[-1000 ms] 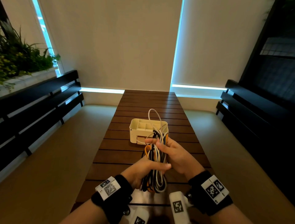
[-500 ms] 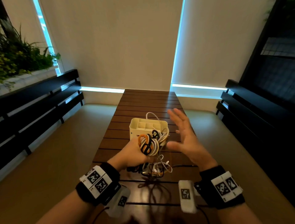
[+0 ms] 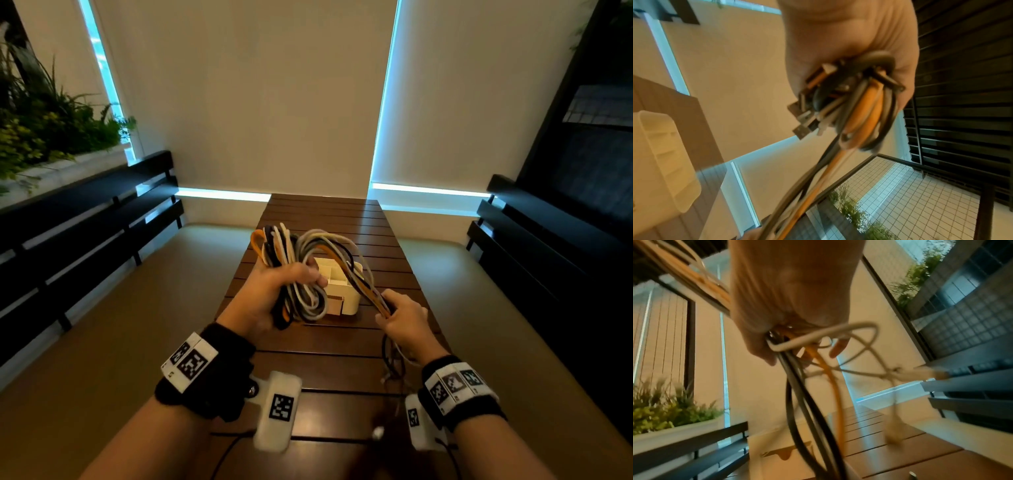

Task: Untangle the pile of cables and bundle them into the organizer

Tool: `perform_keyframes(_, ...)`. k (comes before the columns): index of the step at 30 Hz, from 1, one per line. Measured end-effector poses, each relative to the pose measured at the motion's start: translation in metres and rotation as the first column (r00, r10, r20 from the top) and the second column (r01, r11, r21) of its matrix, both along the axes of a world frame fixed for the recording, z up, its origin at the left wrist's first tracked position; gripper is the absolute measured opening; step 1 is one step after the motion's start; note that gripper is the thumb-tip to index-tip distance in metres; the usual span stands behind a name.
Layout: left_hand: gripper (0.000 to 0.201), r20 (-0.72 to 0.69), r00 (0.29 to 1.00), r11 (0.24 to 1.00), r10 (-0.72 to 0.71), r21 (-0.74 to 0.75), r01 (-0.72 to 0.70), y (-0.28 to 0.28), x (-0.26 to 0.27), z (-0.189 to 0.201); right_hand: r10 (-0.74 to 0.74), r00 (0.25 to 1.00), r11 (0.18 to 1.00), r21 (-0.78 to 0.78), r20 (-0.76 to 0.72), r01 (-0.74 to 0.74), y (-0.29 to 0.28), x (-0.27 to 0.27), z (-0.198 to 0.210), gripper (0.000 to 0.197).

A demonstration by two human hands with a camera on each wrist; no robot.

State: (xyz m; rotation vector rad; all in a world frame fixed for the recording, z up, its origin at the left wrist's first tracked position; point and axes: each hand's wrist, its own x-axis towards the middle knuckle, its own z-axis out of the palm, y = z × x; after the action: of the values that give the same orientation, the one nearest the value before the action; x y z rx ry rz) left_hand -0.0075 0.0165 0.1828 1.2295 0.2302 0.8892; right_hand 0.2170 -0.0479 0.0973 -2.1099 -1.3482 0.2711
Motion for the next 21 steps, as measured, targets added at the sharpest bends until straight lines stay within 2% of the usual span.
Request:
perform_keyframes(2, 0.011, 0.086, 0.996, 0.995, -0.002, -0.095, 0.01, 0.003, 0.0, 0.002, -0.011, 0.996, 1.0, 0.004, -0.092, 0.011, -0.003, 0.005, -0.006, 0.027)
perform_keyframes(4, 0.012, 0.111, 0.994, 0.986, 0.022, -0.165, -0.003, 0.009, 0.0, 0.003, 0.06, 0.96, 0.998, 0.029, -0.275, -0.054, -0.007, 0.01, -0.01, 0.034)
perform_keyframes(6, 0.012, 0.094, 0.994, 0.981, 0.057, -0.192, -0.038, 0.014, 0.0, 0.004, 0.203, 0.864, 0.978, 0.05, -0.462, -0.202, -0.012, 0.015, -0.012, 0.046)
perform_keyframes(7, 0.012, 0.079, 0.995, 0.979, 0.067, -0.198, -0.05, 0.015, -0.001, 0.003, 0.233, 0.81, 0.971, 0.075, -0.539, -0.229, -0.014, 0.017, -0.013, 0.044)
perform_keyframes(9, 0.017, 0.052, 0.995, 0.972, 0.084, -0.225, -0.07, 0.018, -0.001, 0.0, 0.241, 0.658, 0.97, 0.196, -0.713, -0.143, -0.018, 0.017, -0.015, 0.031)
perform_keyframes(11, 0.017, 0.03, 0.994, 0.966, 0.102, -0.241, -0.092, 0.018, -0.001, -0.003, 0.227, 0.519, 0.958, 0.286, -0.824, 0.035, -0.018, 0.017, -0.018, 0.04)
perform_keyframes(12, 0.017, 0.026, 0.994, 0.964, 0.106, -0.246, -0.096, 0.017, -0.001, -0.004, 0.206, 0.485, 0.95, 0.293, -0.85, 0.108, -0.017, 0.017, -0.018, 0.037)
perform_keyframes(15, 0.017, 0.016, 0.995, 0.964, 0.101, -0.25, -0.094, 0.014, -0.001, -0.004, 0.15, 0.443, 0.929, 0.279, -0.884, 0.243, -0.014, 0.017, -0.017, 0.028)
perform_keyframes(18, 0.022, 0.005, 0.994, 0.961, 0.108, -0.258, -0.103, 0.01, -0.001, -0.003, 0.08, 0.484, 0.888, 0.283, -0.871, 0.363, -0.009, 0.017, -0.016, 0.023)
perform_keyframes(19, 0.023, 0.002, 0.993, 0.959, 0.114, -0.261, -0.109, 0.009, 0.0, -0.003, 0.084, 0.443, 0.864, 0.287, -0.893, 0.414, -0.007, 0.016, -0.015, 0.022)
perform_keyframes(20, 0.02, -0.004, 0.992, 0.958, 0.124, -0.259, -0.121, 0.008, 0.0, -0.004, 0.136, 0.352, 0.84, 0.296, -0.926, 0.454, -0.005, 0.016, -0.014, 0.023)
perform_keyframes(21, 0.014, -0.01, 0.99, 0.957, 0.139, -0.257, -0.137, 0.008, 0.001, -0.003, 0.234, 0.227, 0.82, 0.318, -0.945, 0.476, -0.005, 0.017, -0.012, 0.023)
